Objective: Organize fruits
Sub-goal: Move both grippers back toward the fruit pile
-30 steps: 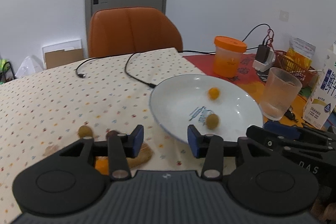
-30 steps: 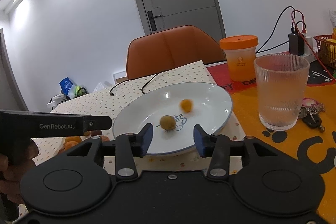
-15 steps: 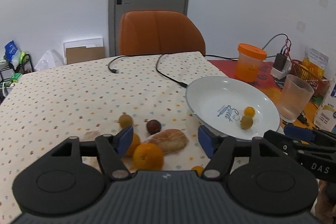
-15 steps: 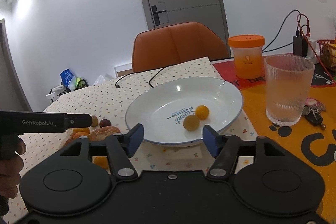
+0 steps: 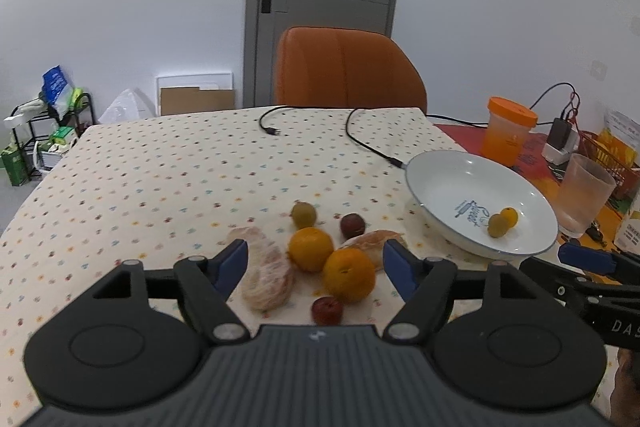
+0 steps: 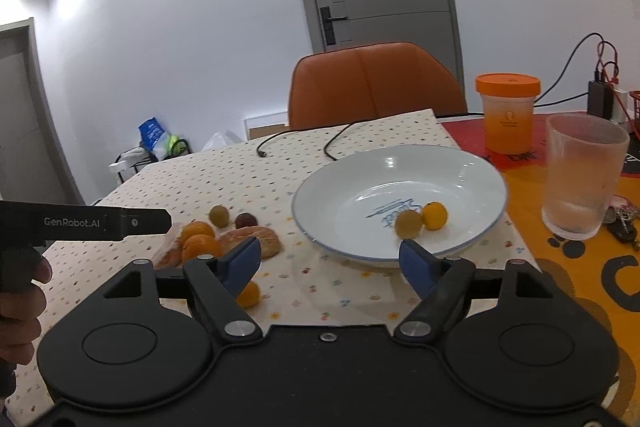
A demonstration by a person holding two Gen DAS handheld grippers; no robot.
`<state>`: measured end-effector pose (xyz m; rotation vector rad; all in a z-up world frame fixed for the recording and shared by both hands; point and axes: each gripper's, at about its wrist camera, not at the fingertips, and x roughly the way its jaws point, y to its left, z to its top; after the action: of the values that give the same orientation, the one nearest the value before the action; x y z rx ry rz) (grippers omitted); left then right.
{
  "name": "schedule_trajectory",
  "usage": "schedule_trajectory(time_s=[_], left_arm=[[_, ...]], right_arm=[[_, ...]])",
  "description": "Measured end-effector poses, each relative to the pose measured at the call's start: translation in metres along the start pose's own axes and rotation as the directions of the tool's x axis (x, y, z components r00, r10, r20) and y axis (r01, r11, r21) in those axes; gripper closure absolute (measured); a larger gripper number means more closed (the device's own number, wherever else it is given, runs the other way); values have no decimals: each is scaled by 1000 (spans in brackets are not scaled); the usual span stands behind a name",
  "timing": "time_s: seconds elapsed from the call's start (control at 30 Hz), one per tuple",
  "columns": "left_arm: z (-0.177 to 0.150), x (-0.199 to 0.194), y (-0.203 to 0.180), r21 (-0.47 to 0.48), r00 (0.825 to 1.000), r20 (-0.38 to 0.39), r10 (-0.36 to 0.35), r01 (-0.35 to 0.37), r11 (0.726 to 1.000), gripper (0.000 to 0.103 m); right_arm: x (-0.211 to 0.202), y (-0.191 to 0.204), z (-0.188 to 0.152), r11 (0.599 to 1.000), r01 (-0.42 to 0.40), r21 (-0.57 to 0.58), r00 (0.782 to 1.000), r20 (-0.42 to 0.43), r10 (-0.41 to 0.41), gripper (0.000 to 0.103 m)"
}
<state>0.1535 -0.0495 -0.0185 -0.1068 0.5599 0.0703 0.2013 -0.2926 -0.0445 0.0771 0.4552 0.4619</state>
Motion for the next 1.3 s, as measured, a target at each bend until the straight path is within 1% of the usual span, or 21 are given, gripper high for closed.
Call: schedule_trajectory(time_s=[0.23,0.6,1.0,1.3], left_arm=[[-8,-8,19,-45,1000,6,21,-21,999,30],[-18,-15,45,-92,999,8,35,-34,995,30],[-24,-7,61,-130,999,-9,43,-44,991,30],[-25,6,63,-139,999,-27,31,-34,990,30]], right_arm=[[-2,13,-3,1000,-9,-20,1000,-7,9,27],[0,38,-9,997,-27,-65,999,-33,25,27],[12,54,-13,994,-47,-96,997,-61,42,27],[25,56,-16,995,-50,-87,996,-84,43,27]])
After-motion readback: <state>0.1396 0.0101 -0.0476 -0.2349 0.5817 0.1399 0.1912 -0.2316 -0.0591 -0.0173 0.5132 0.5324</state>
